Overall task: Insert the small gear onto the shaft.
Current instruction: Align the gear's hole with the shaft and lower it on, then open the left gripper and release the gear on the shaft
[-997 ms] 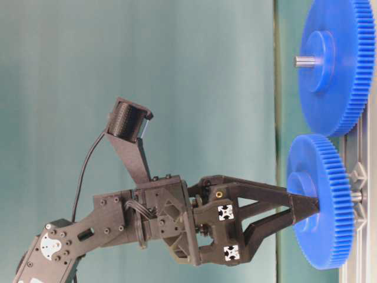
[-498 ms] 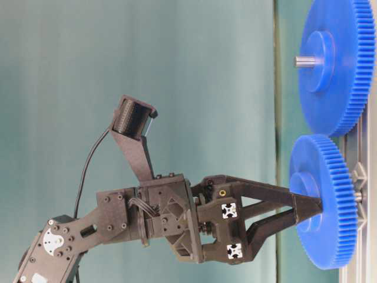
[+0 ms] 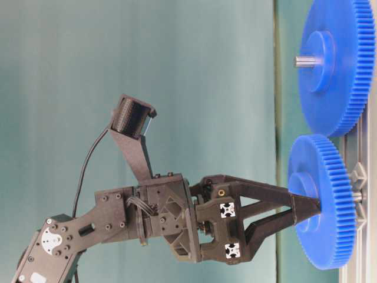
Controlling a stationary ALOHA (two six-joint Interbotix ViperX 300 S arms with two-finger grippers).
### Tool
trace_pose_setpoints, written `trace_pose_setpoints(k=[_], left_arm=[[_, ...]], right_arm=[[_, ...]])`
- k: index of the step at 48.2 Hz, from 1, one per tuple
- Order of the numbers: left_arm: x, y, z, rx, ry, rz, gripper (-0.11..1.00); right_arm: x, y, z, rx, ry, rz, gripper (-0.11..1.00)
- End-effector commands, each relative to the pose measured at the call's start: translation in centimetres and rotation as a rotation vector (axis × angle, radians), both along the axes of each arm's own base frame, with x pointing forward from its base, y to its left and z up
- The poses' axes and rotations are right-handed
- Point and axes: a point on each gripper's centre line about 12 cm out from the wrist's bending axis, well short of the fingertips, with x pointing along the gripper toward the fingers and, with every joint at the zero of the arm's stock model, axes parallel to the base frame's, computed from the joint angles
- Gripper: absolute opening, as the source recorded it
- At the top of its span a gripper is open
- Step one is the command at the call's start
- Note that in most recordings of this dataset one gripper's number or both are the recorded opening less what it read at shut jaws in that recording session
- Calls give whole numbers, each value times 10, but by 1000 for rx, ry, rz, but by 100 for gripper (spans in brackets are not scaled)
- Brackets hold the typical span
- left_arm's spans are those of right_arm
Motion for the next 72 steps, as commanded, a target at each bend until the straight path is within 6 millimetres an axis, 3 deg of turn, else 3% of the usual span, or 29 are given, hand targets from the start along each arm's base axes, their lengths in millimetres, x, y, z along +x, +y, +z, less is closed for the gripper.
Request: trace_pose_setpoints(k=[1, 17, 43, 72], left_arm=[[4, 2, 17, 10, -36, 3, 77], [9, 1, 21, 13, -67, -2, 84], [14, -10, 49, 19, -126, -34, 84], [10, -18, 57, 12, -113, -44, 84]], right_arm=[[2, 0, 4, 11, -10, -6, 2], [1, -1, 2, 11, -7, -8, 2], [1, -1, 2, 11, -7, -8, 2], [1, -1, 1, 11, -5, -8, 2]])
